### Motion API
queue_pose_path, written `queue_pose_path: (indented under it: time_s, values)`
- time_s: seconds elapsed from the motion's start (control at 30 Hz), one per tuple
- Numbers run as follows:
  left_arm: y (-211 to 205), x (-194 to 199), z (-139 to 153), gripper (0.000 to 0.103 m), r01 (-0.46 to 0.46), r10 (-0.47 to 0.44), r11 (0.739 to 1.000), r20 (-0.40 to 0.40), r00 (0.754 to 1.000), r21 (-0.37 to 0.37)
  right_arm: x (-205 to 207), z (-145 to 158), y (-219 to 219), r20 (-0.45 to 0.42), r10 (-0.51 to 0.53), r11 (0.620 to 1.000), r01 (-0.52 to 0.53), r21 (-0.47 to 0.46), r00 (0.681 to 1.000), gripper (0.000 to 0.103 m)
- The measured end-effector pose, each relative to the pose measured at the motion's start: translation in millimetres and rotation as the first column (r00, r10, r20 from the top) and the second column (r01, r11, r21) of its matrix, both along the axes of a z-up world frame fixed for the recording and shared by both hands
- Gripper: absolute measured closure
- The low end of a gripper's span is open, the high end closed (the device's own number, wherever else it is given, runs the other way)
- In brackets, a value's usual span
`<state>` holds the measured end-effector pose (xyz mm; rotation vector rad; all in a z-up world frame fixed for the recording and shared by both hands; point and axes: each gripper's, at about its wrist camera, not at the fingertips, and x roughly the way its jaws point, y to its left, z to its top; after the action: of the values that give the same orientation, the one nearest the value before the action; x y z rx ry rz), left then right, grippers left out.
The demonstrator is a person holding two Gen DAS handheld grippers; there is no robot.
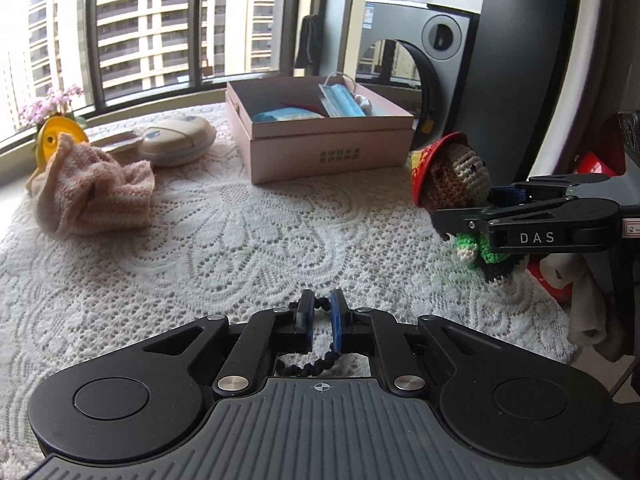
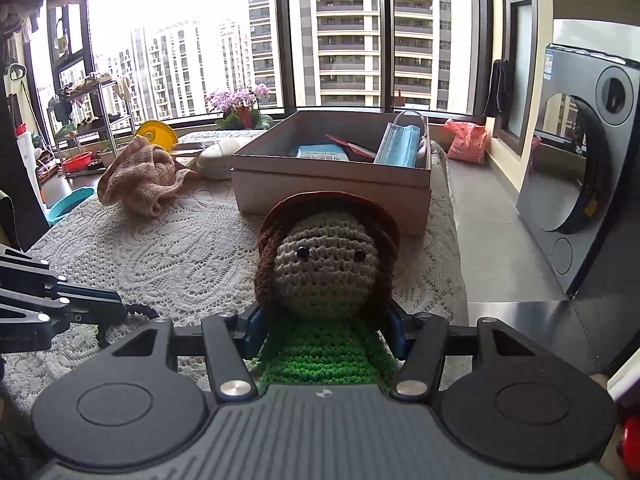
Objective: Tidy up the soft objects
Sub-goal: 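Carry the doll with the right tool into the pink box while the left drops the bracelet there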
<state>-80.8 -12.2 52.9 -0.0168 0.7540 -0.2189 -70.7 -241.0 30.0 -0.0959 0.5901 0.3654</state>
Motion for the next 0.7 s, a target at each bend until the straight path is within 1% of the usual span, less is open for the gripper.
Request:
queue_pose_path:
  time_s: [0.07,0.2,0.3,0.4,0.47,0.6,0.67,0.7]
  values:
    - [-8,4,-5,0.093,0.02,-0.02,1.0,-0.032,0.999,0.014,2,-7,2,-0.018,0.005,1.0,-0.005,0.009,1.0,0.045]
    - [-24,6,-18,0.09,0.054,-0.042,0.991,-0.095,0.995,0.124,4,-21,5,-0.029,0.004,1.0,-0.003,0.011,1.0,0.043]
    - [-30,5,-19,0.09,0.075,-0.059,0.982,-0.094,0.994,0.173,3,-23,3,-0.022,0.008,1.0,-0.007,0.022,1.0,0.042]
    - [-30,12,-18,0.092,0.095,-0.076,0.981,-0.117,0.99,0.168,3,-23,1,-0.023,0.007,0.999,-0.006,0.034,1.0,0.042]
    - [-29,17,-17,0.092,0.131,-0.11,0.977,-0.13,0.985,0.168,3,-23,1,-0.023,0.007,0.999,-0.006,0.039,1.0,0.042]
    - [-29,30,-14,0.092,0.161,-0.136,0.976,-0.171,0.976,0.146,3,-23,0,-0.024,0.006,0.999,-0.004,0.047,1.0,0.042]
    - [-29,32,-15,0.094,0.161,-0.138,0.977,-0.163,0.977,0.139,3,-23,0,-0.023,0.007,0.999,-0.006,0.046,1.0,0.043]
    - [-30,32,-15,0.095,0.161,-0.139,0.977,-0.151,0.979,0.14,2,-22,0,-0.021,0.005,0.999,-0.004,0.047,1.0,0.044]
